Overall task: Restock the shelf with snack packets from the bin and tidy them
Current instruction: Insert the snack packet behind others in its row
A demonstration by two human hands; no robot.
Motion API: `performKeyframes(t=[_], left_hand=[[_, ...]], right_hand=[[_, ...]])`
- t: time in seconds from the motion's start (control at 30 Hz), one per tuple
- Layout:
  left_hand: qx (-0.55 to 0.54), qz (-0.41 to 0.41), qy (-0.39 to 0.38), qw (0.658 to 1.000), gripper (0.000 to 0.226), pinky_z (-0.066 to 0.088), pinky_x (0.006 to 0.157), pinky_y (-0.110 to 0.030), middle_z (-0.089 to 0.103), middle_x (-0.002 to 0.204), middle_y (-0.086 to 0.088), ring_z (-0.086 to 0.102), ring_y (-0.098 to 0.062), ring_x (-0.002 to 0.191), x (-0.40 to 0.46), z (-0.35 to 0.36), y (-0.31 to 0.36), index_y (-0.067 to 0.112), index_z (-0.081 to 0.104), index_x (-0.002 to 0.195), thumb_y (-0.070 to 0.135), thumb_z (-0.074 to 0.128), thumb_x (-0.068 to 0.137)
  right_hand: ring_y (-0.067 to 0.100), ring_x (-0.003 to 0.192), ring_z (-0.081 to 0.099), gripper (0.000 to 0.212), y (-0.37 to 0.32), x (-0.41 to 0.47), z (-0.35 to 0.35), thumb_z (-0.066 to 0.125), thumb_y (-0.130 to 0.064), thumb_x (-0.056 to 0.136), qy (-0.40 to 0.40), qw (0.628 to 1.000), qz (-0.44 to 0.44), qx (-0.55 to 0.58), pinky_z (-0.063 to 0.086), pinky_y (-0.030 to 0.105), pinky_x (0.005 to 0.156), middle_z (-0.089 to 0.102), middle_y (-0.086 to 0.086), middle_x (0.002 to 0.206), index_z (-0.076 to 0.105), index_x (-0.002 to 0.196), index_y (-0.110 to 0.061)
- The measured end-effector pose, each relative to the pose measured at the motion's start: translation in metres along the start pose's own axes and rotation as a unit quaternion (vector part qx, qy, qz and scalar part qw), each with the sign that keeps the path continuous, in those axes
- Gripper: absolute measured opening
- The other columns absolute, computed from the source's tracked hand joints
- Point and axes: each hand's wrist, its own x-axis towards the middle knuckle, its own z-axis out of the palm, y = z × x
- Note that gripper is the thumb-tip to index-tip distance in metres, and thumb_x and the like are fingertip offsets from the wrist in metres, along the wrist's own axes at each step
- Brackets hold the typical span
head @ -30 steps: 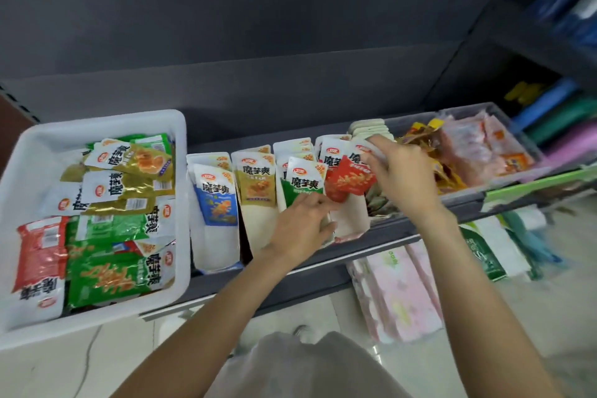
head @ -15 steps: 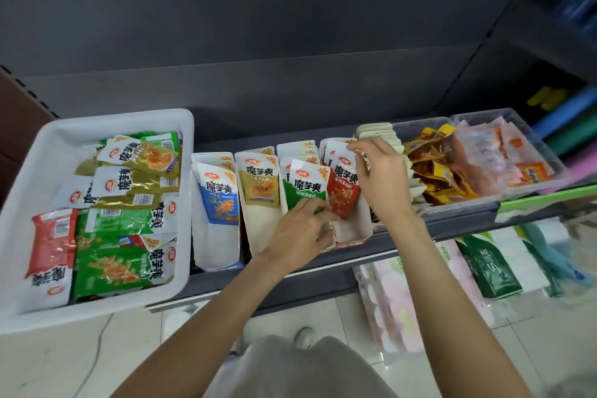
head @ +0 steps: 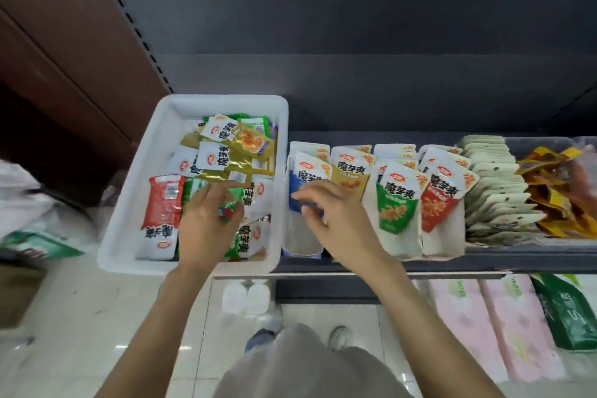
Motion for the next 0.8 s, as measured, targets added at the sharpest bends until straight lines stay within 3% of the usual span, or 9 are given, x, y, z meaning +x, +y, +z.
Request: performKeyframes(t=[0.13, 0.27, 0.37, 0.47, 0.57, 0.63, 0.67, 0.73, 0.8], left_hand=[[0.112, -0.098, -0.034, 0.988, 0.049, 0.047, 0.081, -0.046, 0.059, 0.115, -0.017, 0.052, -0.036, 0.100, 0.005, -0.019, -0.055, 0.006, 0.058, 0.119, 0.012, 0.076, 0.074], [0.118, -0.220, -0.091, 0.964, 0.070, 0.037, 0.097, -0.046, 0.043, 0.133, -0.018, 0.042, -0.037, 0.118, 0.013, -0.026, -0.089, 0.006, 0.042, 0.134, 0.031, 0.073, 0.077], [0.112, -0.215, -0.147, 0.959, 0.081, 0.032, 0.106, -0.043, 0.037, 0.142, -0.016, 0.038, -0.034, 0.127, 0.018, -0.020, -0.101, 0.007, 0.026, 0.144, 0.033, 0.069, 0.080], [0.134, -0.192, -0.147, 0.961, 0.063, 0.037, 0.098, -0.040, 0.050, 0.133, -0.015, 0.049, -0.034, 0.117, 0.023, -0.026, -0.100, 0.010, 0.030, 0.143, 0.027, 0.057, 0.090], [0.128, -0.178, -0.044, 0.975, 0.035, 0.041, 0.066, -0.038, 0.067, 0.093, -0.019, 0.061, -0.040, 0.085, 0.027, -0.052, -0.095, 0.008, 0.051, 0.128, 0.011, 0.047, 0.093], [-0.035, -0.210, 0.048, 0.976, 0.018, 0.039, 0.057, -0.031, 0.066, 0.079, -0.008, 0.064, -0.034, 0.076, 0.027, -0.074, -0.090, 0.009, 0.058, 0.110, 0.008, 0.052, 0.093], [-0.181, -0.242, 0.071, 0.951, 0.016, 0.046, 0.059, -0.027, 0.067, 0.082, -0.002, 0.066, -0.027, 0.078, 0.026, -0.083, -0.082, 0.013, 0.058, 0.107, 0.009, 0.056, 0.092], [-0.433, -0.282, 0.089, 0.851, 0.029, 0.056, 0.067, -0.029, 0.070, 0.093, -0.002, 0.069, -0.019, 0.083, 0.026, -0.093, -0.065, 0.016, 0.055, 0.115, 0.008, 0.061, 0.088], [-0.531, -0.281, 0.093, 0.794, 0.042, 0.056, 0.066, -0.031, 0.070, 0.095, -0.005, 0.069, -0.019, 0.083, 0.027, -0.088, -0.057, 0.014, 0.048, 0.125, 0.004, 0.060, 0.087]], right_hand=[[0.013, 0.121, 0.046, 0.031, -0.029, 0.039, 0.046, 0.049, -0.018, 0.096, -0.130, 0.990, -0.038, -0.044, 0.041, 0.027, 0.095, 0.049, -0.004, 0.133, 0.056, 0.127, -0.020], [0.024, 0.137, 0.028, 0.049, -0.042, 0.073, 0.098, 0.050, -0.021, 0.096, -0.200, 0.972, -0.054, -0.114, 0.029, 0.038, 0.111, 0.031, 0.005, 0.150, 0.036, 0.143, -0.018], [0.031, 0.144, 0.007, 0.066, -0.043, 0.086, 0.128, 0.052, -0.026, 0.095, -0.254, 0.947, -0.032, -0.194, 0.016, 0.050, 0.114, 0.005, 0.006, 0.158, 0.017, 0.150, -0.022], [0.032, 0.144, 0.002, 0.070, -0.042, 0.090, 0.140, 0.055, -0.026, 0.094, -0.268, 0.936, -0.013, -0.230, 0.017, 0.053, 0.113, -0.003, 0.002, 0.158, 0.015, 0.151, -0.024], [0.029, 0.144, 0.005, 0.065, -0.044, 0.093, 0.137, 0.053, -0.032, 0.094, -0.274, 0.940, -0.006, -0.205, 0.019, 0.052, 0.114, 0.002, 0.001, 0.158, 0.019, 0.150, -0.026], [0.023, 0.142, 0.018, 0.058, -0.049, 0.094, 0.130, 0.052, -0.039, 0.094, -0.250, 0.964, 0.030, -0.084, 0.022, 0.046, 0.114, 0.019, 0.000, 0.156, 0.029, 0.146, -0.027], [0.018, 0.138, 0.030, 0.053, -0.054, 0.095, 0.124, 0.052, -0.040, 0.094, -0.222, 0.973, 0.064, 0.014, 0.026, 0.042, 0.114, 0.033, -0.001, 0.150, 0.036, 0.142, -0.026], [0.009, 0.120, 0.051, 0.039, -0.068, 0.093, 0.109, 0.052, -0.041, 0.092, -0.174, 0.953, 0.129, 0.212, 0.037, 0.037, 0.108, 0.055, -0.007, 0.130, 0.051, 0.128, -0.025], [0.006, 0.105, 0.061, 0.030, -0.082, 0.085, 0.097, 0.054, -0.044, 0.088, -0.188, 0.903, 0.177, 0.345, 0.047, 0.033, 0.098, 0.064, -0.011, 0.113, 0.058, 0.113, -0.028]])
